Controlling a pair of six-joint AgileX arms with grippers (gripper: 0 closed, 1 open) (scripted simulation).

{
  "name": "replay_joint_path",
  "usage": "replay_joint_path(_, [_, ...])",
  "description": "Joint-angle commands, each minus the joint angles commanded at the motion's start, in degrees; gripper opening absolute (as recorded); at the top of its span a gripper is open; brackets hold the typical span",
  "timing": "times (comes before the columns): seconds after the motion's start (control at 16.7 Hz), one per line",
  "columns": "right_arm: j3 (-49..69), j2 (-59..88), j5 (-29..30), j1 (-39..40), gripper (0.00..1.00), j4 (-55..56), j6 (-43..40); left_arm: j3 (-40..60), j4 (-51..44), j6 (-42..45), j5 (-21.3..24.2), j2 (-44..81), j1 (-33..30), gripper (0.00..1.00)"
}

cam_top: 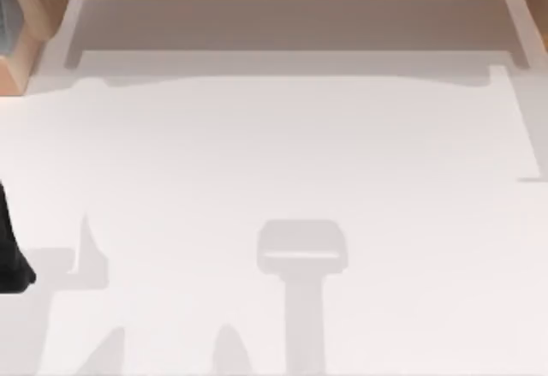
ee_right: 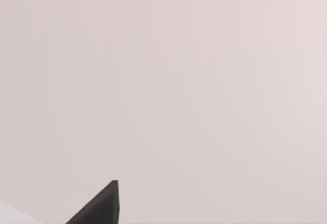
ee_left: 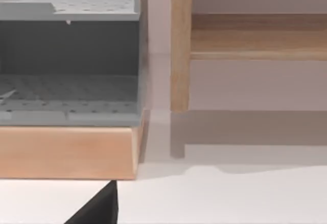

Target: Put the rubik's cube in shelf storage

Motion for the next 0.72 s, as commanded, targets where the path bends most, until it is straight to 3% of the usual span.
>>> replay_joint_path(0.36, [30.4, 4.7, 10.0, 6.4, 1.00, -42.7, 15.8, 0.0, 0.0, 0.0, 0.0, 0.0, 0.0, 1.00])
replay_joint_path(0.72, [56.9, 9.1, 15.6, 17.9, 1.00, -85.1, 34.0, 0.0, 0.0, 0.0, 0.0, 0.0, 0.0, 1.00])
